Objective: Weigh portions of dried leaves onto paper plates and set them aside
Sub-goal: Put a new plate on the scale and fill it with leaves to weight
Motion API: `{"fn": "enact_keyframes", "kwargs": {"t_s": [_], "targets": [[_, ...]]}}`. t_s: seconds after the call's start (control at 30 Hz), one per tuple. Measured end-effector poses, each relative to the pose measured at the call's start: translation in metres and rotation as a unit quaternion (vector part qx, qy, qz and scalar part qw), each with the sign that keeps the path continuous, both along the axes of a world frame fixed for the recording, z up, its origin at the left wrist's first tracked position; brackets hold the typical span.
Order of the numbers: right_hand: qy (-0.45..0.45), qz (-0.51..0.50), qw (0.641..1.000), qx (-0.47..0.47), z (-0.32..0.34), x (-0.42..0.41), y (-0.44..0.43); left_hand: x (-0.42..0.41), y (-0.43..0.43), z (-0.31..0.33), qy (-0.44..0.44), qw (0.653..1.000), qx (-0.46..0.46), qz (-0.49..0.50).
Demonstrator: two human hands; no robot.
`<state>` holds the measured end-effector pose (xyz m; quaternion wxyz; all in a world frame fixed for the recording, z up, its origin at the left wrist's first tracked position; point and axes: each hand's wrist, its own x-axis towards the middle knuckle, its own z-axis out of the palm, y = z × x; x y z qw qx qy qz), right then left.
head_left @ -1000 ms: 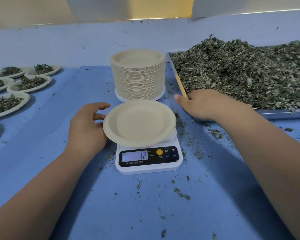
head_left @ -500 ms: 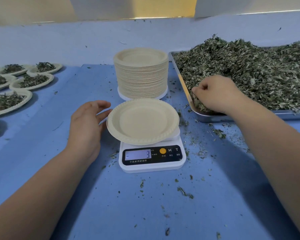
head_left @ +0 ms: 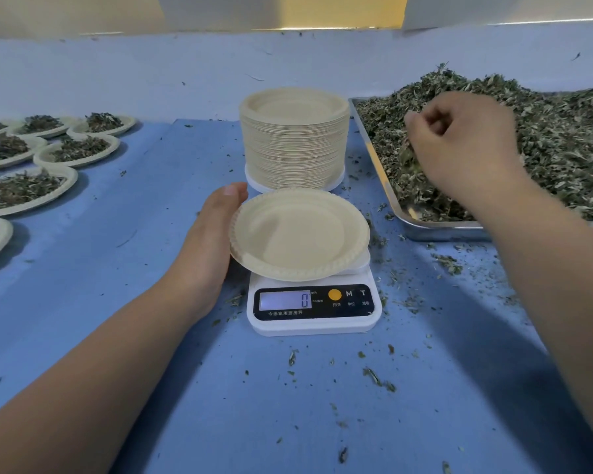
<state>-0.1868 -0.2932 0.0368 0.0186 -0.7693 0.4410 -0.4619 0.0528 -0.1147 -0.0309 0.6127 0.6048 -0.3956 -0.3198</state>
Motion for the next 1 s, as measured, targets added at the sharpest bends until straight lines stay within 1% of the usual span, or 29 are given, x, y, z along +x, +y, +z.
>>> {"fn": "enact_keyframes", "kwargs": {"t_s": [0.03,0.17,0.2,0.37,0.53,0.63,0.7,0.77,0.83,0.87,0.93,1.0], "targets": [[0.005,0.001,1.000,0.002,-0.002,0.001,0.001,0.000,0.000,-0.001,-0.001,1.000,-0.001,-0.003],[0.088,-0.008,0.994,0.059,-0.026,-0.002,0.000,0.003,-0.002,-0.004,-0.004,1.000,0.004,0.006],[0.093,-0.008,0.994,0.063,-0.027,-0.003,0.000,0.004,-0.002,-0.005,-0.005,1.000,0.004,0.007],[0.033,-0.010,0.999,0.005,-0.011,0.001,-0.003,0.005,-0.004,-0.007,-0.008,1.000,-0.003,0.012],[0.086,-0.008,0.994,0.068,-0.031,-0.005,0.000,0.005,-0.004,-0.007,-0.018,1.000,-0.002,0.022],[0.049,-0.009,0.998,0.038,-0.014,0.001,0.009,0.003,-0.004,-0.007,-0.023,1.000,0.000,0.019],[0.004,0.018,1.000,0.013,0.005,0.014,0.023,0.003,-0.004,-0.007,-0.027,0.999,0.002,0.025],[-0.051,0.066,0.997,0.004,0.017,0.031,0.045,0.003,-0.005,-0.008,-0.038,0.999,0.007,0.025],[-0.094,0.121,0.988,0.007,0.019,0.051,0.071,0.003,-0.005,-0.008,-0.043,0.999,0.010,0.019],[-0.101,0.147,0.984,0.012,0.016,0.060,0.083,0.004,-0.005,-0.008,-0.043,0.999,0.007,0.016],[-0.063,0.197,0.977,0.044,0.005,0.074,0.101,0.005,-0.005,-0.010,-0.036,0.999,-0.003,0.013],[0.016,0.250,0.963,0.100,-0.006,0.079,0.108,0.005,-0.006,-0.011,-0.028,0.999,-0.017,0.009]]}}
